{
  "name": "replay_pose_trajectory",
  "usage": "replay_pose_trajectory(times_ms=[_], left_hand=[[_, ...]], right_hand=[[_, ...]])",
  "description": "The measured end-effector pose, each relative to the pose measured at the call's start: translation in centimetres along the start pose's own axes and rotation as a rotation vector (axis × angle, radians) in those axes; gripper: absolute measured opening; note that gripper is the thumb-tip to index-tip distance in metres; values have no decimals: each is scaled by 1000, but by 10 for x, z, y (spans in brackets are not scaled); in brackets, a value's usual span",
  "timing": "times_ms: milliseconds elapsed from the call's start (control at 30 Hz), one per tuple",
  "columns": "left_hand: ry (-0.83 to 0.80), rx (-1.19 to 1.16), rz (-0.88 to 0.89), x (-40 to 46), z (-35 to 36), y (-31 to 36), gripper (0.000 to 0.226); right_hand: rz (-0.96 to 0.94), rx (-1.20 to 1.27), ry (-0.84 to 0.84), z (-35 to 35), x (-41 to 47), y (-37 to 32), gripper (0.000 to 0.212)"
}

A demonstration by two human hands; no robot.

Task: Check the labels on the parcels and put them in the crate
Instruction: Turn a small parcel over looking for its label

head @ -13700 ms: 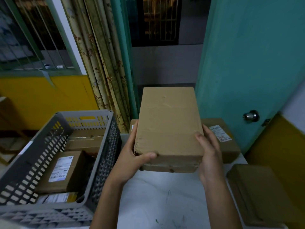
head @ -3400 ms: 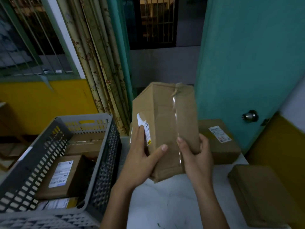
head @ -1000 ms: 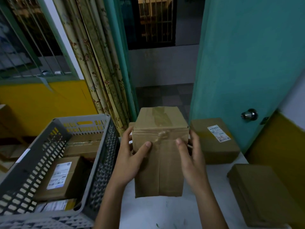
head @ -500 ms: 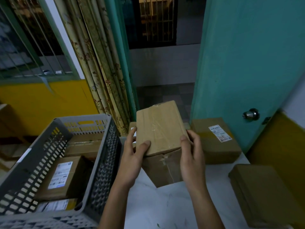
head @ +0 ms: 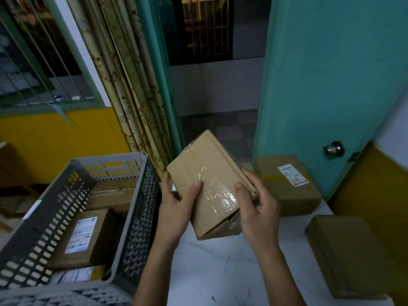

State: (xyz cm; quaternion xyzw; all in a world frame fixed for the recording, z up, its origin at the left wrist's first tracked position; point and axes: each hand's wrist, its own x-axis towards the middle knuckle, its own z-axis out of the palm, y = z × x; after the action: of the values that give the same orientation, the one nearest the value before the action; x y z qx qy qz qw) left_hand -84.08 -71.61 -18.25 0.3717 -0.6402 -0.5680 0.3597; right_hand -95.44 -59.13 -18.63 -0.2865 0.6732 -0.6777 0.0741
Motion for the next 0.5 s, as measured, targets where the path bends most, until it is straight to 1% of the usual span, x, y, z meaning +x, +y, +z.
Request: replay_pose_trajectory(times_ms=[100,233,300,400,433,500], left_hand=[[84,155,71,2,2,-2,102],[135,478,195,-1,3,-3,107],[97,607,322,0,1,-2,100],[11,776,497,-1,3,1,90],[-3,818,533,-1,5,2,87],[-30,880,580,0,6,2,84]], right_hand=[[-30,3,17,0,-2,0,47],[-34,5,16,-4,0,2,51],[-27,-3,-18,-7,1,1,47],[-43,-39,-115,-8,1,1,30],[-49,-48,-148,-8,1,0,29],[-54,-58,-182,-9,2,0,34]])
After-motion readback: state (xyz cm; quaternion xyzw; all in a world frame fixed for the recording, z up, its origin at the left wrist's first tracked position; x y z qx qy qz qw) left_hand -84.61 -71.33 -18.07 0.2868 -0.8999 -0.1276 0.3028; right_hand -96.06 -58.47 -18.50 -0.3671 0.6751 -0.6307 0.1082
